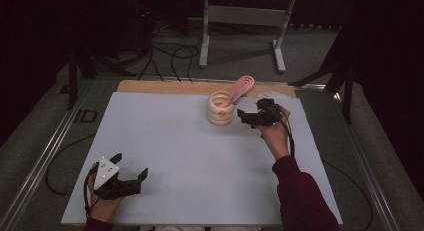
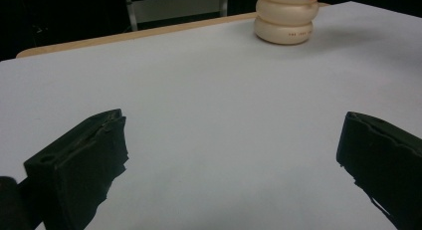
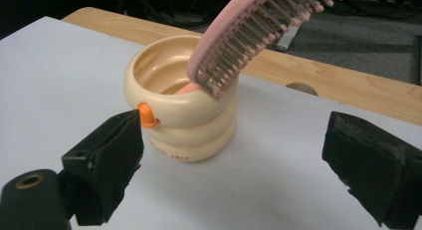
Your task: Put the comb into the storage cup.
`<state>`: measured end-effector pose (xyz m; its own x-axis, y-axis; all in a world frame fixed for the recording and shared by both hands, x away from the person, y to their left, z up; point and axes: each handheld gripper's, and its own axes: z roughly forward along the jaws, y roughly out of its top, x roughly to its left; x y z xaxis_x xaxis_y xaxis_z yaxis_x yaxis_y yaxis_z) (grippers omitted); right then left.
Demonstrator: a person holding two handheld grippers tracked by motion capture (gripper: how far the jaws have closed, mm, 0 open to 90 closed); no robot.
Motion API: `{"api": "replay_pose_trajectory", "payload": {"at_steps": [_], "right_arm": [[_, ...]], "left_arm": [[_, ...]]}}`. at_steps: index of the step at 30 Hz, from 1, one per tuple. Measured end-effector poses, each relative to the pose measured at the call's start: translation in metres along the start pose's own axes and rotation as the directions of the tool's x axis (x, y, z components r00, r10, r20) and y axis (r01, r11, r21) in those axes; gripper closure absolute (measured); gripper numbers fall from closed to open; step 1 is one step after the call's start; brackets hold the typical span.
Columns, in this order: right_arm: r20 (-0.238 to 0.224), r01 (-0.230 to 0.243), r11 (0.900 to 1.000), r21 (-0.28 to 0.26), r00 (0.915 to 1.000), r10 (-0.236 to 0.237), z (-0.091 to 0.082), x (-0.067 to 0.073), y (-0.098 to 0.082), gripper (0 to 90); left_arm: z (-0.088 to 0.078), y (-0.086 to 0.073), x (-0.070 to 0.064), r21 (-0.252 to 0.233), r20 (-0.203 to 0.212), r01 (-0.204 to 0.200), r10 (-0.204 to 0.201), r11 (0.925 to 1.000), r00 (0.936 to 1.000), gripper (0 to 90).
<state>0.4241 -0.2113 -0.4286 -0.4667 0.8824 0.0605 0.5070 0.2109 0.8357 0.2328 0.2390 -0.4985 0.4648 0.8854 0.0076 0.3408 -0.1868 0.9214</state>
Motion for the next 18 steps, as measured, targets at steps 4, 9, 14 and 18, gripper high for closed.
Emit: {"api": "replay_pose_trajectory", "payload": {"at_steps": [4,9,14,18], "right_arm": [[-0.002,0.008,1.0,0.007,1.0,-0.008,-0.001,0.001,-0.003,9.1],[-0.007,0.026,0.999,0.019,0.9996,-0.026,-0.004,0.002,-0.01,9.1],[-0.006,0.047,0.999,0.024,0.9989,-0.047,-0.007,0.003,-0.015,9.0],[-0.015,0.05,0.998,0.023,0.9986,-0.05,-0.009,0.002,-0.018,9.0]], "left_arm": [[0.0,0.0,0.0,-0.001,0.001,0.002,-0.002,1.0,1.0,0.0],[0.0,0.0,-0.001,-0.001,0.0,0.0,0.0,1.0,1.0,0.1],[0.0,0.0,-0.001,0.0,-0.003,0.0,0.0,1.0,1.0,0.1],[0.0,0.001,-0.001,0.001,-0.004,0.0,0.0,1.0,1.0,0.1]]}}
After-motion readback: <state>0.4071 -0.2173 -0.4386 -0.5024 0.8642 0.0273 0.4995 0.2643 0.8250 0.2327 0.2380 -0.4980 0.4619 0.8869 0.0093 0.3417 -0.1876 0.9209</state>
